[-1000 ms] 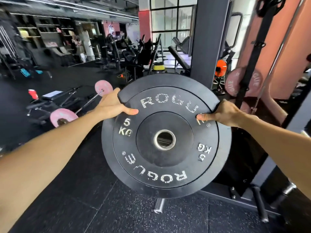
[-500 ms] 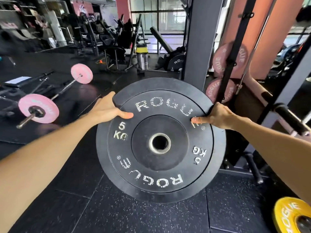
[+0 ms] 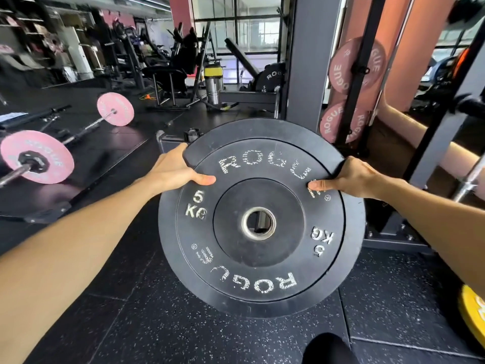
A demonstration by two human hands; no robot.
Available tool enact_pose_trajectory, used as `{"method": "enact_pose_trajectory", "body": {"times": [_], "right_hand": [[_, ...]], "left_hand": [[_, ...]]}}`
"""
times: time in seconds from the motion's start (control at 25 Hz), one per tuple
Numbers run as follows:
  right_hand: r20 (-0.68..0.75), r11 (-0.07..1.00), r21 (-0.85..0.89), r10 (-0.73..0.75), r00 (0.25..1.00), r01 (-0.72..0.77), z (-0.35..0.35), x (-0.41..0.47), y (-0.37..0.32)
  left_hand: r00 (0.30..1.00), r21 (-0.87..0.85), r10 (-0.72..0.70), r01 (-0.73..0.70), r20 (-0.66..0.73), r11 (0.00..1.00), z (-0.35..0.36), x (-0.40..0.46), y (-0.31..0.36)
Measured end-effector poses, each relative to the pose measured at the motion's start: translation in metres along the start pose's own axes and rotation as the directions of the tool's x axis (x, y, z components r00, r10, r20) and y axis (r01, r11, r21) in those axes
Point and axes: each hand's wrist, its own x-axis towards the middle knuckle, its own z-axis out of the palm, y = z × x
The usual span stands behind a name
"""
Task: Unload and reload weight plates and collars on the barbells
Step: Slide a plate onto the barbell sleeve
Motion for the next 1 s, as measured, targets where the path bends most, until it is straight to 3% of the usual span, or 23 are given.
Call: {"method": "enact_pose_trajectory", "body": {"times": [0.32,0.48,0.8,1.0], "right_hand": [[-0.151,0.993,-0.112,-0.046,0.987,0.030,0.046,-0.034,0.053],[-0.249,0.996,-0.055,-0.089,0.964,0.077,0.060,-0.051,0.060],[-0.227,0.992,-0.122,-0.069,0.971,0.042,0.047,-0.041,0.049],[-0.313,0.989,-0.136,-0.094,0.945,0.054,0.044,-0.025,0.040]], "left_hand": [[0.987,-0.037,0.148,-0.150,-0.059,0.988,0.071,-0.018,-0.051],[0.969,-0.022,0.231,-0.234,-0.088,0.972,0.075,-0.023,-0.049],[0.971,-0.078,0.205,-0.216,-0.124,0.973,0.071,-0.025,-0.050],[0.964,-0.078,0.202,-0.218,-0.173,0.973,0.057,-0.014,-0.048]]}}
